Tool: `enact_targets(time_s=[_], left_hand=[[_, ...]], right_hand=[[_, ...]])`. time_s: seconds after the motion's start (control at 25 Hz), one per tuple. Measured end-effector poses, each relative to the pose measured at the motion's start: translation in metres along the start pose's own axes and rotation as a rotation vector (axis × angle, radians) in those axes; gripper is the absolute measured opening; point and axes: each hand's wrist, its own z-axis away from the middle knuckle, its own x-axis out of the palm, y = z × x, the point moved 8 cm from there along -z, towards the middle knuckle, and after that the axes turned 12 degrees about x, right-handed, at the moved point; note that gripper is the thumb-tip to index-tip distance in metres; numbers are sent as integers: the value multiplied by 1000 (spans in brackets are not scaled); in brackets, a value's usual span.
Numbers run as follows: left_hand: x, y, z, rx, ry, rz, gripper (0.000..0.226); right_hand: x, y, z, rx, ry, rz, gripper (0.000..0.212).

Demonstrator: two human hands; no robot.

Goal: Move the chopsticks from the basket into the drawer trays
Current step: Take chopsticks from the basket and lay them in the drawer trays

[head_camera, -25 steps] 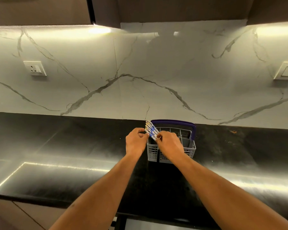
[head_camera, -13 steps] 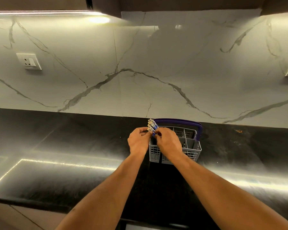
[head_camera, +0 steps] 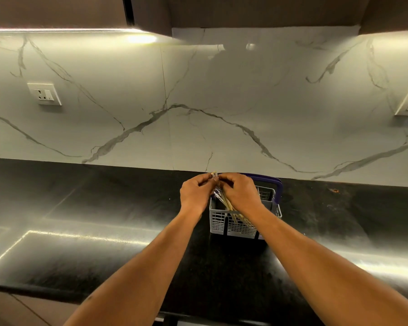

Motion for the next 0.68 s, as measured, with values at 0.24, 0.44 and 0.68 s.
enact_targets(time_s=[0.24, 0.44, 0.68], left_hand=[[3, 53, -8, 132, -42, -58, 24], [4, 115, -12, 308, -81, -142, 21], [8, 160, -14, 341, -118, -61, 22]], right_hand=[[-32, -29, 1, -52, 62, -101, 24], [-54, -39, 2, 7, 77, -132, 25], [-59, -25, 19, 136, 8, -214, 24]])
